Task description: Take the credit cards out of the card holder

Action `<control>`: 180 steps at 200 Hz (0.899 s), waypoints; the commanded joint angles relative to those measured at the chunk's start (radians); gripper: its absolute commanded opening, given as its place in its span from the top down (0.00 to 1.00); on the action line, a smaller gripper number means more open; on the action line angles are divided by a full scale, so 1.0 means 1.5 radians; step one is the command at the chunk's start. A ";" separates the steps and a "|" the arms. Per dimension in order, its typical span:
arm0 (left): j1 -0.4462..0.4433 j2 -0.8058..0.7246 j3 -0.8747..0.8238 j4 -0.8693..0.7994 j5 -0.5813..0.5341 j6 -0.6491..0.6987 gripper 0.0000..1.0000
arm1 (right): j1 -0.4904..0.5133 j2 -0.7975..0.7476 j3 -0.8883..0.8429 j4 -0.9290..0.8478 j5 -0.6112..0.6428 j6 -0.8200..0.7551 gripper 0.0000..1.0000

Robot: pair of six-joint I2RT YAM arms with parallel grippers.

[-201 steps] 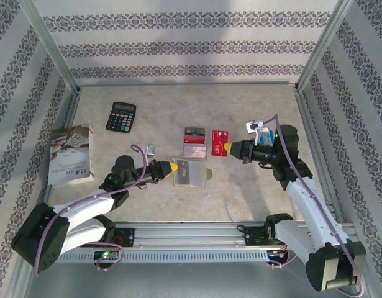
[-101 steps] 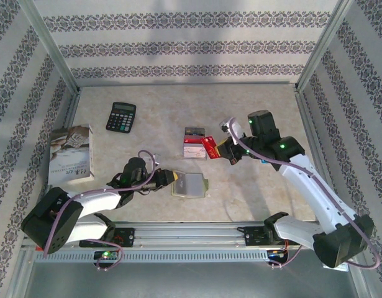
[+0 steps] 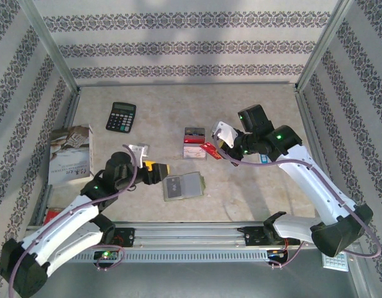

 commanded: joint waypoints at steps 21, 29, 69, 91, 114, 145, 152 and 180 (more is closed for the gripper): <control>-0.002 0.031 0.089 -0.024 0.197 0.273 0.41 | 0.043 0.013 0.056 -0.112 0.060 -0.095 1.00; -0.002 0.041 0.095 -0.008 0.229 0.304 0.41 | 0.053 0.015 0.061 -0.124 0.074 -0.102 1.00; -0.016 0.074 0.106 0.068 0.323 0.451 0.36 | 0.117 0.009 0.067 -0.148 0.135 -0.133 1.00; -0.026 0.089 0.100 0.145 0.350 0.470 0.34 | 0.148 0.008 0.076 -0.156 0.155 -0.146 1.00; -0.052 0.124 0.122 0.151 0.366 0.494 0.40 | 0.180 0.014 0.082 -0.156 0.169 -0.149 1.00; -0.093 0.159 0.134 0.166 0.351 0.523 0.42 | 0.208 0.030 0.096 -0.155 0.174 -0.151 1.00; -0.100 0.166 0.137 0.168 0.343 0.530 0.43 | 0.212 0.032 0.099 -0.154 0.171 -0.150 1.00; -0.120 0.190 0.145 0.185 0.317 0.542 0.46 | 0.226 0.041 0.109 -0.149 0.153 -0.149 1.00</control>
